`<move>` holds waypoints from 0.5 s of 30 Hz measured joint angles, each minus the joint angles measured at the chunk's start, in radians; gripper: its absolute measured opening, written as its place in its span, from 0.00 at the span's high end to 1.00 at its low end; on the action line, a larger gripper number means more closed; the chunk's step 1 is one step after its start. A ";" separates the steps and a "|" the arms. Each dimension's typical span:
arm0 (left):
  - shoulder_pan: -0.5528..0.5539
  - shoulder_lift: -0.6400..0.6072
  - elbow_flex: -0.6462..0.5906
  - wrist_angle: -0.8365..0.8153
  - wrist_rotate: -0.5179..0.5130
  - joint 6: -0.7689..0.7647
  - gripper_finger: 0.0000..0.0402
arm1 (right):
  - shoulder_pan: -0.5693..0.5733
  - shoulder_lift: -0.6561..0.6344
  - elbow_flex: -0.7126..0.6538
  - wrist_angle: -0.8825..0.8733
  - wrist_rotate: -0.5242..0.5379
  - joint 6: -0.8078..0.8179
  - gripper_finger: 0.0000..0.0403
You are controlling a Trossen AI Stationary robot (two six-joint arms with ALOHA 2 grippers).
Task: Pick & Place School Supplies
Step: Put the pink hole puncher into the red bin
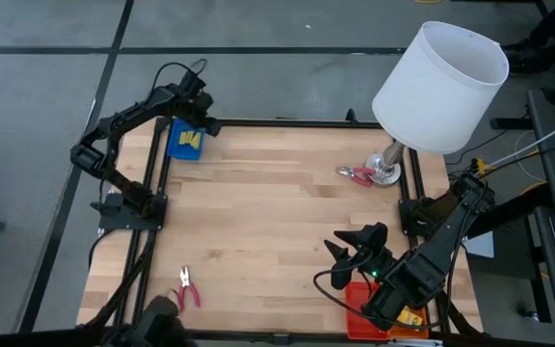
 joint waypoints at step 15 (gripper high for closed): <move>-0.728 -0.183 -0.030 -0.276 0.102 0.102 0.59 | 0.000 0.000 0.000 0.000 0.000 -0.003 0.56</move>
